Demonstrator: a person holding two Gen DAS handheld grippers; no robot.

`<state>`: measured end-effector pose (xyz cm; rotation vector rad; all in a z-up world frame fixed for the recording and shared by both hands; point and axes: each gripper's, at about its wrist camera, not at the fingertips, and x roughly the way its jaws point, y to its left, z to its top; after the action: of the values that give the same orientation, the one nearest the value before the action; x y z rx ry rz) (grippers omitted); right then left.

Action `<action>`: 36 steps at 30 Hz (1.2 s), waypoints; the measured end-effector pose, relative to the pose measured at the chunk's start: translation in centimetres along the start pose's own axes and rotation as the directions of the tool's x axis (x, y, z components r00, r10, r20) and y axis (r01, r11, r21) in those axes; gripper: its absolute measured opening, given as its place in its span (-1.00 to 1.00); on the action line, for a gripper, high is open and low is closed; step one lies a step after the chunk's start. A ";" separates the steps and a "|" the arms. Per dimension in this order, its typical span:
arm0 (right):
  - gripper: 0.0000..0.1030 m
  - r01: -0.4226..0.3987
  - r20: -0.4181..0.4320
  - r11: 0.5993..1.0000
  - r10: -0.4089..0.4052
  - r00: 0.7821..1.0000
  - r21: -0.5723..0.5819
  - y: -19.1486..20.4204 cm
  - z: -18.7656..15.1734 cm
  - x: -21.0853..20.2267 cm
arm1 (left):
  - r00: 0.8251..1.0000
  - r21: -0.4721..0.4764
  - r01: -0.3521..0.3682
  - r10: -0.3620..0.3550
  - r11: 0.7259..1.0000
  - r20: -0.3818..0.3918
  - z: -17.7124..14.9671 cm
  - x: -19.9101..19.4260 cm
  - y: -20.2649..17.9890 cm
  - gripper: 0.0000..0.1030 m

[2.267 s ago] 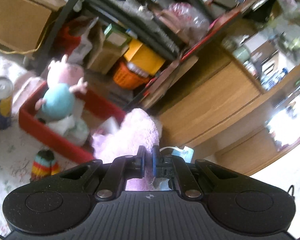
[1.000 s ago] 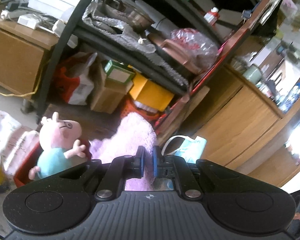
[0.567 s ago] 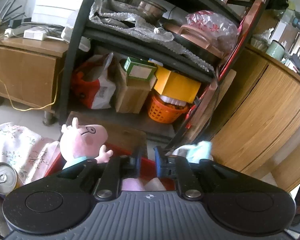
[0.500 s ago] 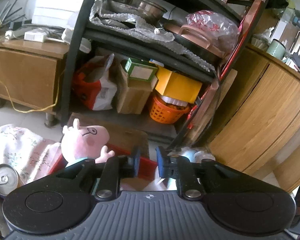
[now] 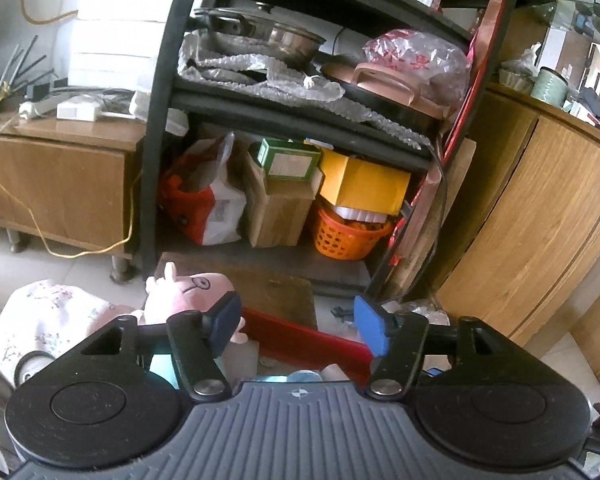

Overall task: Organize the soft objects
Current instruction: 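Open both tools to drop the lavender cloth and blue mask into the box, then grasp the striped knit hat with the left tool while the right tool grasps the blue mask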

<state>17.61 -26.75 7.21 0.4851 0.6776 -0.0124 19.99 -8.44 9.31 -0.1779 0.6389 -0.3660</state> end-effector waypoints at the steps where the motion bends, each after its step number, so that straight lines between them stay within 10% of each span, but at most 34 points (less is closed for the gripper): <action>1: -0.25 -0.001 0.001 1.000 0.001 1.000 -0.001 0.1 0.0 -0.1 | 1.000 0.003 -0.002 0.002 1.000 0.002 -0.1 -0.1 0.0 0.32; 14: -0.04 -0.009 -0.042 0.998 0.007 0.999 -0.054 1.7 -3.0 -3.3 | 0.992 0.038 -0.077 0.081 0.996 -0.097 -3.6 -2.3 2.3 0.55; 26: -0.03 -0.003 -0.227 0.987 -0.034 0.973 -0.164 1.7 -10.7 -5.7 | 0.907 0.126 -0.107 0.148 0.986 -0.393 -11.1 0.6 4.4 0.55; 36: -0.02 -0.066 -0.365 0.973 -0.020 0.931 -0.222 1.9 -14.3 -5.5 | 0.857 0.033 -0.156 0.152 0.987 -0.493 -13.4 4.9 6.2 0.52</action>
<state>5.05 -19.64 1.76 0.2706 1.0267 0.1821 17.15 -5.28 -5.70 -0.0358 1.1575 -0.2524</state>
